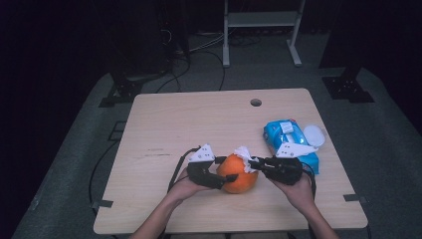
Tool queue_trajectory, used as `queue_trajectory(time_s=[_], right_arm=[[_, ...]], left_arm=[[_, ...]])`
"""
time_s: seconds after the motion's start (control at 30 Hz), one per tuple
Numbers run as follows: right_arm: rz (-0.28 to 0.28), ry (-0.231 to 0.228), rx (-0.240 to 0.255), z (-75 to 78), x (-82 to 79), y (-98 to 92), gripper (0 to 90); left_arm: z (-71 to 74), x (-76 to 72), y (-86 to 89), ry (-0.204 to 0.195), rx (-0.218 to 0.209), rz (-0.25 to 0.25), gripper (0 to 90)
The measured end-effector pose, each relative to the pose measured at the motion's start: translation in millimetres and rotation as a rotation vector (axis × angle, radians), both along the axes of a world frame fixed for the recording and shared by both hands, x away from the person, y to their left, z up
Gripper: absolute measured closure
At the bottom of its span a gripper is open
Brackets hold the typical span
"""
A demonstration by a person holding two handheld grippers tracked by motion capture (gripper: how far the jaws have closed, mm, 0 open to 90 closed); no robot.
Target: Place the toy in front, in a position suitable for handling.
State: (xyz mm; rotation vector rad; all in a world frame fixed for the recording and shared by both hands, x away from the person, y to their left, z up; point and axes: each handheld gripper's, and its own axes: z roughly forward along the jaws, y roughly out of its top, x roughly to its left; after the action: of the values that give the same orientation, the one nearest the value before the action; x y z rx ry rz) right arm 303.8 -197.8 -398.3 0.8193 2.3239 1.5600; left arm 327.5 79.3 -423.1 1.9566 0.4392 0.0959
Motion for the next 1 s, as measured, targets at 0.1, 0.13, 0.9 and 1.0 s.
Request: queue_trajectory(time_s=[0.1,0.13,0.9,1.0], right_arm=[[-0.005,0.005,0.002,-2.7,0.5,-2.2,80.4],[-0.007,0.006,0.0,-3.0,0.1,-3.0,80.4],[-0.023,-0.04,-0.008,10.2,-9.5,-10.3,80.1],[-0.025,-0.015,-0.022,2.7,-6.5,-9.0,80.2]], left_arm=[[1.0,-1.5,0.5,-0.015,0.012,-0.041,23.2],[1.2,-1.9,1.1,-0.02,0.016,-0.068,22.0],[4.4,0.1,9.3,-0.017,-0.015,-0.109,40.2],[-2.8,4.2,10.6,0.016,-0.003,-0.074,40.3]])
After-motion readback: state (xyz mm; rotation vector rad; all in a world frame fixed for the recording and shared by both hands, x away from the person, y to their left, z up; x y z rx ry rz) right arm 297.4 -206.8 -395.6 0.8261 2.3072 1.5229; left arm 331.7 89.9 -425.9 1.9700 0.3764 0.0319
